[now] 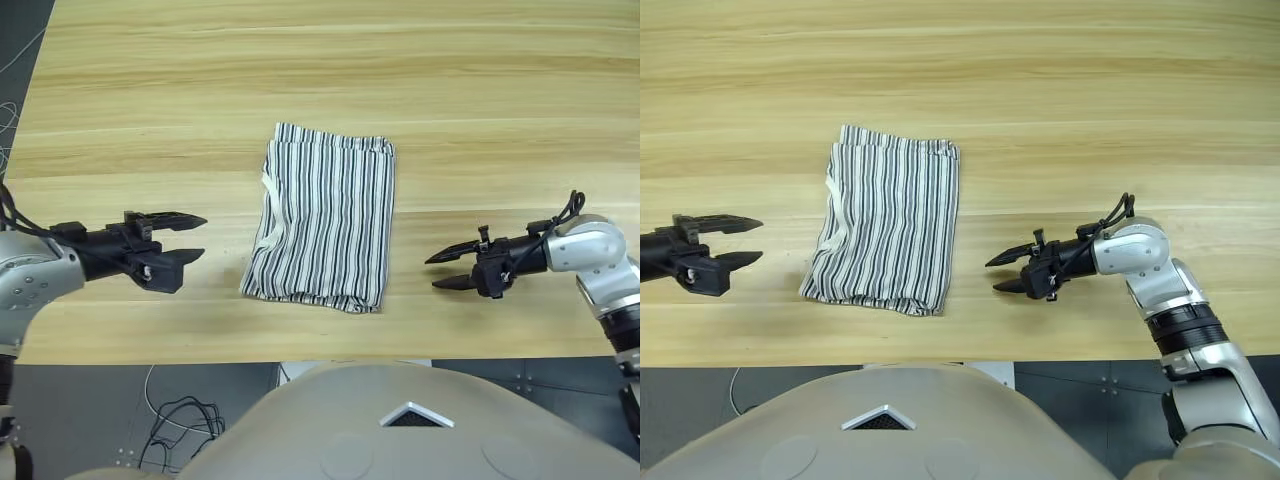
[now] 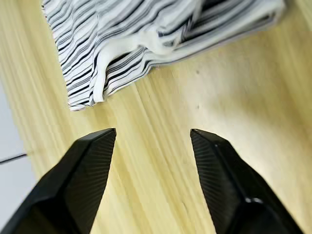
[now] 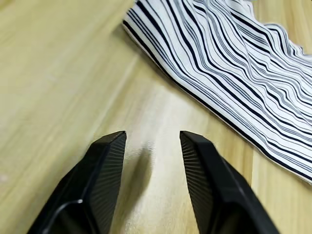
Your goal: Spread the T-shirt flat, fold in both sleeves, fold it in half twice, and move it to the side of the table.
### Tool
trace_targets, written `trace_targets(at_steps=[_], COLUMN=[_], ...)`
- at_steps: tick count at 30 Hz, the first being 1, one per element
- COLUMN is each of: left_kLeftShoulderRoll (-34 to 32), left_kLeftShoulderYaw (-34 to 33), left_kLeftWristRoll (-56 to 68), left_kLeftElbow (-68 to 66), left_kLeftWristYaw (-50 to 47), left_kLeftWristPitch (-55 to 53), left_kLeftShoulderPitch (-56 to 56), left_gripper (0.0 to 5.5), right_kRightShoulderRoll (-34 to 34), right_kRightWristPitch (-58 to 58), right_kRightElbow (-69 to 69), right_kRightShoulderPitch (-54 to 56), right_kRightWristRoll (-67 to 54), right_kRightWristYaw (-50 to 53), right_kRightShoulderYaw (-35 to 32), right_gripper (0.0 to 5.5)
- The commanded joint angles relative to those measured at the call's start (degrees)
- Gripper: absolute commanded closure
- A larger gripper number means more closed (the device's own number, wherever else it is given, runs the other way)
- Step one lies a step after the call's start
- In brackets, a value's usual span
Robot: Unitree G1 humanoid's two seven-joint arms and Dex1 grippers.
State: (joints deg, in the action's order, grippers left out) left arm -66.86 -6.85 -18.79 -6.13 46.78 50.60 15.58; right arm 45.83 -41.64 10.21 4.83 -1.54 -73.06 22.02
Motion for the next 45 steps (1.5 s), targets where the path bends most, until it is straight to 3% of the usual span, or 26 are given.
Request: trace_targets(at_steps=[1, 3, 10, 15, 20, 25, 33, 45], left_kLeftShoulderRoll=[-1.48, -0.85, 4.32, 6.41, 7.30, 6.26, 4.23, -0.34], left_kLeftShoulderYaw=[0.96, 2.06, 8.66, 13.52, 17.26, 21.93, 23.79, 22.96], left_kLeftWristRoll=[-9.87, -16.81, -26.37, -31.08, -31.88, -23.64, -20.89, -19.59], left_kLeftElbow=[-4.64, -6.28, -6.19, -7.20, -6.87, -6.05, -6.87, -9.72], left_kLeftWristYaw=[-6.42, -10.78, -21.69, -26.83, -29.09, -25.09, -24.25, -23.87], left_kLeftWristPitch=[8.10, 10.86, 15.23, 15.43, 13.94, 13.25, 12.70, 13.10], left_kLeftShoulderPitch=[-2.78, -3.71, -5.17, -7.07, -8.50, -6.94, -7.19, -9.41], left_gripper=[2.09, 1.76, 1.76, 1.04, 1.04, 1.04, 1.04, 1.04], right_kRightShoulderRoll=[0.12, -0.98, -7.23, -11.40, -12.93, -13.41, -11.44, -4.06], right_kRightWristPitch=[-4.11, -7.39, -18.14, -19.45, -19.48, -17.92, -14.82, -12.76], right_kRightElbow=[-0.72, -0.30, 4.54, 9.19, 11.99, 11.97, 7.59, 2.30], right_kRightShoulderPitch=[-1.38, -2.09, -1.14, 1.39, 2.75, 2.94, 1.82, 2.02], right_kRightWristRoll=[2.42, 4.35, 16.86, 25.45, 28.27, 23.25, 16.72, 13.26], right_kRightWristYaw=[2.37, 4.75, 18.92, 27.80, 32.19, 31.13, 28.04, 23.96], right_kRightShoulderYaw=[0.71, 0.98, 1.12, 2.17, 4.78, 8.83, 12.33, 11.45], right_gripper=[2.71, 2.32, 2.32, 2.27, 2.27, 2.27, 2.27, 2.27])
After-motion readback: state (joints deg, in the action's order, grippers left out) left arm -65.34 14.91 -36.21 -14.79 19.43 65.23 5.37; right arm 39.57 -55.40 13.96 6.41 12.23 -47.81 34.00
